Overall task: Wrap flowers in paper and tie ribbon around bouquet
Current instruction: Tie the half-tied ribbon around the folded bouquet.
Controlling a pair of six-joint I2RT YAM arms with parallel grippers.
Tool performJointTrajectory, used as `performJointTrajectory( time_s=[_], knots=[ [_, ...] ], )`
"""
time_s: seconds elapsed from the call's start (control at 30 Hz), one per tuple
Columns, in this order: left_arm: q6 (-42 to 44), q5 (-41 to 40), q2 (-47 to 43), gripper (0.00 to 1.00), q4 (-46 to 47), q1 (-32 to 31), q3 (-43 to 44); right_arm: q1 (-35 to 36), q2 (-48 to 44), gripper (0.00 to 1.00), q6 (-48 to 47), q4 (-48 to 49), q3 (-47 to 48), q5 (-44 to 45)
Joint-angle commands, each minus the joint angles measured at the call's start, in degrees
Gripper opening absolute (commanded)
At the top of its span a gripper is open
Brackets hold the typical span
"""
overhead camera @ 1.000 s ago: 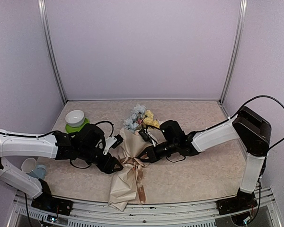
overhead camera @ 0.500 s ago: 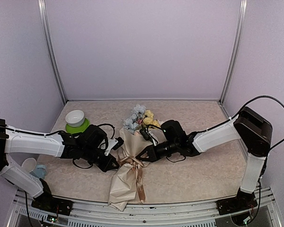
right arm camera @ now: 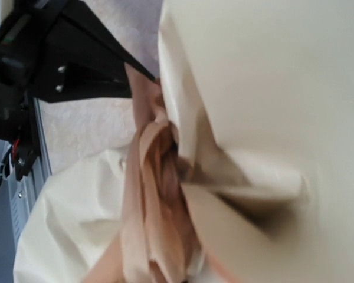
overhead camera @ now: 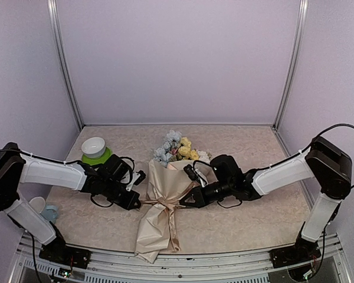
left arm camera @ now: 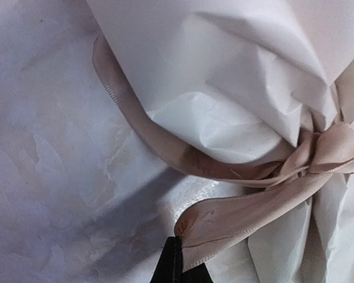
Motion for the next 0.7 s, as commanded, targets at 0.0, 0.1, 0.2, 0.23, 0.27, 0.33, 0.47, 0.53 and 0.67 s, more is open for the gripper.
performJointTrajectory(
  time_s=[0.0,0.1,0.2,0.23,0.27,0.33,0.47,0.53,0.67],
  knots=[
    [-0.59,-0.34,2.13,0.0,0.61,1.89,-0.19,0.4,-3.63,0.0,1.4,-1.68,-3.93,1.67],
    [-0.31,0.15,2.52,0.0,1.21,2.03,-0.19,0.4,-3.67,0.0,2.07,-2.47,-5.45,2.24],
    [-0.17,-0.45,2.66,0.0,1.36,2.07,-0.18,0.13,-3.69,0.0,2.35,-3.94,-6.73,3.24],
    [-0.05,-0.51,2.83,0.0,1.36,2.12,-0.19,-0.09,-3.73,0.0,2.38,-4.5,-7.26,3.68],
    [-0.03,-0.62,3.22,0.0,1.35,2.16,-0.19,-0.3,-3.74,0.0,2.45,-5.05,-7.93,4.11],
    [0.22,-0.73,3.82,0.0,1.25,2.12,-0.27,-0.79,-3.66,0.0,2.5,-6.04,-8.96,4.56],
    [0.56,-0.62,4.64,0.0,1.71,2.16,-0.38,-1.77,-4.1,0.0,2.52,-7.59,-10.29,4.76],
    [0.87,0.0,4.87,0.0,1.91,2.16,-0.29,-1.98,-5.57,0.0,1.72,-10.16,-8.32,5.99],
    [1.57,2.65,4.27,0.0,3.78,1.59,-0.12,0.53,-8.46,0.0,-2.98,-13.83,0.1,7.76]
  ],
)
